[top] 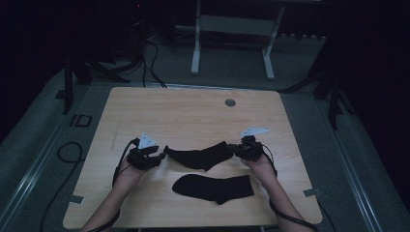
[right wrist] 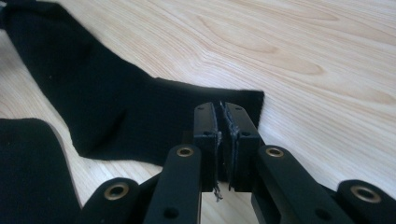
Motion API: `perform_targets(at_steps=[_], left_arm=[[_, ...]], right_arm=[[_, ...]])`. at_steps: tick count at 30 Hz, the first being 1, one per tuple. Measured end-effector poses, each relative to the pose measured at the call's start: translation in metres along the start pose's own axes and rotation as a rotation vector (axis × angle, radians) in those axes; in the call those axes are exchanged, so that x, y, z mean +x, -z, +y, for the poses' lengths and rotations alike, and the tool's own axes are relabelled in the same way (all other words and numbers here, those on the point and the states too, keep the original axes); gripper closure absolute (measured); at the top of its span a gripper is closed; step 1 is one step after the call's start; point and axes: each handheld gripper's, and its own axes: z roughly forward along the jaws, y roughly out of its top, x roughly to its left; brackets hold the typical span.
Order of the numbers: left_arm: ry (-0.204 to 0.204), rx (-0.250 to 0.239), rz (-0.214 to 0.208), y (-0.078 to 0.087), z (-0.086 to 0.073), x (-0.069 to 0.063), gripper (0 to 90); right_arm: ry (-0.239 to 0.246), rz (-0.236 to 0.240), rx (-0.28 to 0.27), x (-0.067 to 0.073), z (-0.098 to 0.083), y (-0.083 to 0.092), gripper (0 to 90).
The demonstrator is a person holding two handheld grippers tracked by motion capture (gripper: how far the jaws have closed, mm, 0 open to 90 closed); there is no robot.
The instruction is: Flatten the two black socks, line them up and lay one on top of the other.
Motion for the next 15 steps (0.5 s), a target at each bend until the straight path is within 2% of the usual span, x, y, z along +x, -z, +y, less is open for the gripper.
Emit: perform_targets(at_steps=[2,5,8,10,11,12,14,15], left_arm=[[0.003,-0.006,0.035,0.003,0.002,0.001,56.9],[0.022,-0.02,0.054,0.006,0.004,0.004,57.2],[0.027,-0.036,0.014,0.007,0.006,0.005,58.1],[0.021,-0.027,-0.02,0.004,0.006,0.002,64.2],[0.005,-0.016,-0.032,0.001,0.005,-0.002,66.8],[-0.016,0.006,-0.04,-0.002,0.005,-0.005,74.2],[-0.042,0.033,-0.033,-0.009,0.003,-0.011,89.7],[-0.045,0.047,-0.037,-0.013,0.002,-0.012,89.8]], right_arm=[[0.014,-0.005,0.006,0.002,0.004,-0.005,83.7],[0.023,0.001,0.015,0.005,0.009,-0.012,83.9],[0.031,0.0,0.024,0.006,0.01,-0.016,84.4],[0.035,-0.002,0.039,0.005,0.011,-0.022,84.9],[0.039,-0.004,0.046,0.005,0.011,-0.024,85.3],[0.045,-0.012,0.052,0.005,0.011,-0.027,85.7],[0.06,-0.02,0.071,0.006,0.01,-0.032,86.9],[0.065,-0.023,0.077,0.005,0.01,-0.033,86.9]])
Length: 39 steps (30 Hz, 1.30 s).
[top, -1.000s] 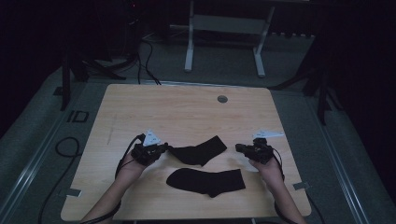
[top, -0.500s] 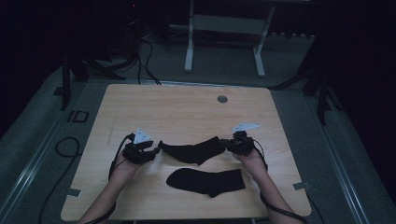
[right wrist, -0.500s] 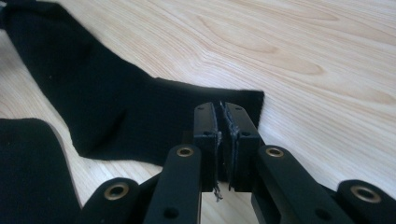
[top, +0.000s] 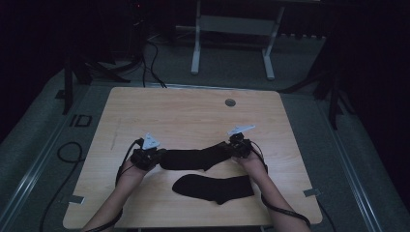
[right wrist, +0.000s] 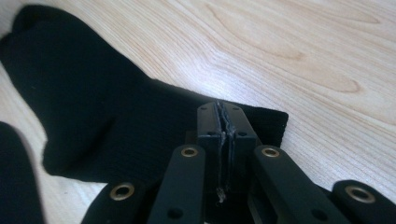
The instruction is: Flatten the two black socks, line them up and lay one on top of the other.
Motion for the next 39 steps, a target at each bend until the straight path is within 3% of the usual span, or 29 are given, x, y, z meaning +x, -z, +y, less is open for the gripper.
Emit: perform_targets(at_steps=[5,7,8,13,20,29,35,39], left_arm=[[-0.034,0.087,-0.006,-0.02,-0.003,-0.004,89.9],[-0.047,0.106,0.008,-0.028,-0.004,-0.003,89.9],[-0.033,0.099,-0.006,-0.029,-0.003,-0.002,90.0],[-0.054,0.099,-0.016,-0.037,0.004,-0.006,90.0],[-0.044,0.078,-0.052,-0.049,0.012,-0.01,90.0],[-0.069,0.08,-0.073,-0.059,0.023,-0.022,90.0],[-0.065,0.083,-0.084,-0.06,0.023,-0.021,89.9],[-0.057,0.041,-0.102,-0.054,0.022,-0.02,89.0]], right_arm=[[0.002,-0.023,0.036,-0.002,-0.006,-0.006,87.4],[-0.012,-0.013,0.021,-0.004,-0.01,-0.005,87.5],[-0.018,-0.015,0.019,-0.006,-0.011,-0.004,87.5],[-0.049,-0.022,0.0,-0.013,-0.021,0.004,87.6],[-0.073,-0.044,-0.013,-0.02,-0.037,0.02,88.2],[-0.107,-0.058,-0.024,-0.029,-0.051,0.034,88.1],[-0.095,-0.065,-0.016,-0.028,-0.05,0.034,86.7],[-0.082,-0.056,-0.021,-0.025,-0.049,0.037,82.2]])
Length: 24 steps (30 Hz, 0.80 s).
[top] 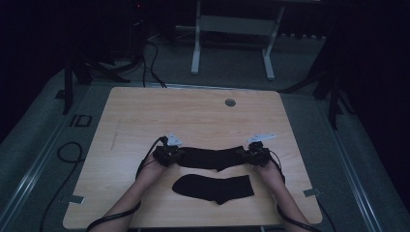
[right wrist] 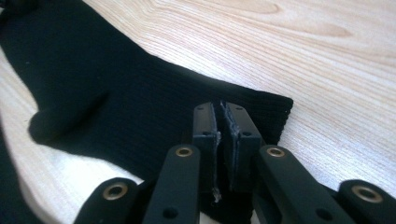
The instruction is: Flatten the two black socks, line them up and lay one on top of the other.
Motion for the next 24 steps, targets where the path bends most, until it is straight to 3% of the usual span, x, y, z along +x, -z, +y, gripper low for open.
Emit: perform_targets(at_steps=[3,7,10,13,16,18,22,24], left_arm=[[0.005,-0.035,-0.021,0.011,-0.001,-0.002,81.6],[-0.008,-0.046,-0.038,0.028,-0.003,-0.008,66.3],[0.011,-0.078,-0.051,0.043,-0.007,-0.012,59.2],[0.043,-0.08,-0.085,0.054,-0.013,-0.015,54.9],[0.045,-0.046,-0.123,0.06,-0.021,-0.019,50.3],[0.048,-0.035,-0.145,0.062,-0.026,-0.024,50.3],[0.04,-0.003,-0.161,0.06,-0.034,-0.032,50.3],[0.04,0.02,-0.167,0.057,-0.037,-0.036,50.3]], right_arm=[[0.024,0.013,-0.024,0.004,0.0,0.007,79.6],[0.053,0.026,-0.046,0.01,0.001,0.022,67.2],[0.055,0.077,-0.089,0.016,0.001,0.038,50.5],[0.088,0.065,-0.079,0.026,-0.003,0.048,35.2],[0.094,0.044,-0.052,0.031,-0.011,0.055,38.0],[0.06,0.033,-0.049,0.031,-0.018,0.059,40.9],[0.022,0.018,-0.056,0.033,-0.032,0.066,47.7],[0.028,0.007,-0.041,0.036,-0.039,0.067,49.5]])
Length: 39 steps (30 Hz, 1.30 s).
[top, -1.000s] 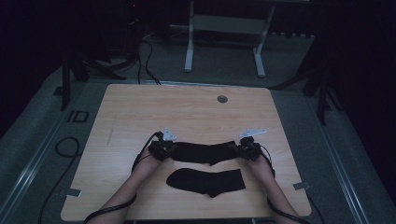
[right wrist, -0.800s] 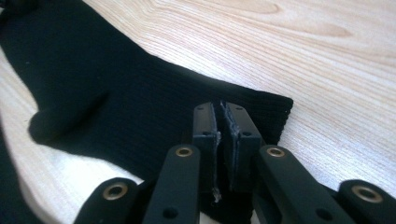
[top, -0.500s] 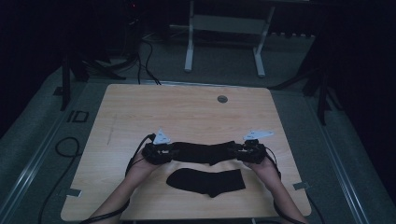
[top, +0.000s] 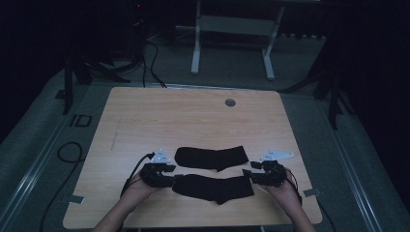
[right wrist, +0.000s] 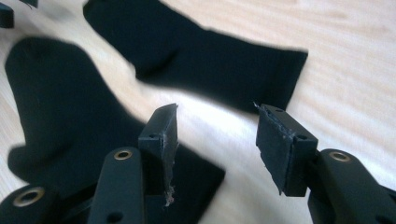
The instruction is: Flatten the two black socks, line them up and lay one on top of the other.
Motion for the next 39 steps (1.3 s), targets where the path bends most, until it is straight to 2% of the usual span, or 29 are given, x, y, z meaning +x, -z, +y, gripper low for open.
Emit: perform_targets(at_steps=[4,7,8,10,12,16,20,23,26,31,32,34,39], left_arm=[[0.007,0.03,-0.007,-0.008,-0.006,-0.004,50.3],[-0.012,0.061,0.022,-0.015,-0.01,-0.009,50.3],[-0.018,0.055,0.028,-0.015,-0.011,-0.01,50.4],[-0.006,0.058,0.027,-0.016,-0.01,-0.011,51.1],[-0.018,0.056,0.035,-0.016,-0.01,-0.012,55.2],[-0.034,0.066,0.049,-0.014,-0.011,-0.011,69.0],[-0.048,0.069,0.041,-0.015,-0.012,-0.013,82.1],[-0.025,0.063,0.024,-0.014,-0.012,-0.013,85.4],[-0.018,0.047,0.014,-0.008,-0.01,-0.013,86.0],[-0.024,-0.003,0.021,0.008,-0.001,-0.013,86.1],[-0.025,-0.013,0.033,0.011,0.001,-0.012,86.1],[-0.008,-0.028,0.018,0.016,0.006,-0.008,86.1],[-0.001,-0.053,0.034,0.025,0.021,0.0,86.0]], right_arm=[[-0.014,-0.015,0.039,0.004,-0.014,-0.001,52.2],[-0.025,-0.019,0.056,0.006,-0.023,-0.001,52.7],[-0.024,-0.016,0.062,0.007,-0.025,-0.002,52.8],[-0.013,-0.028,0.079,0.009,-0.028,-0.005,54.6],[-0.006,-0.032,0.087,0.011,-0.03,-0.006,56.5],[0.012,-0.035,0.09,0.014,-0.03,-0.008,63.6],[0.039,-0.041,0.09,0.019,-0.031,-0.009,72.3],[0.009,-0.008,0.093,0.019,-0.03,-0.009,82.4],[0.03,-0.014,0.098,0.02,-0.026,-0.006,84.7],[0.036,-0.007,0.034,0.022,-0.01,0.01,84.8],[0.033,0.0,0.02,0.022,-0.005,0.013,84.8],[0.035,-0.004,-0.014,0.02,0.004,0.019,84.8],[0.047,-0.016,-0.067,0.016,0.027,0.024,84.8]])
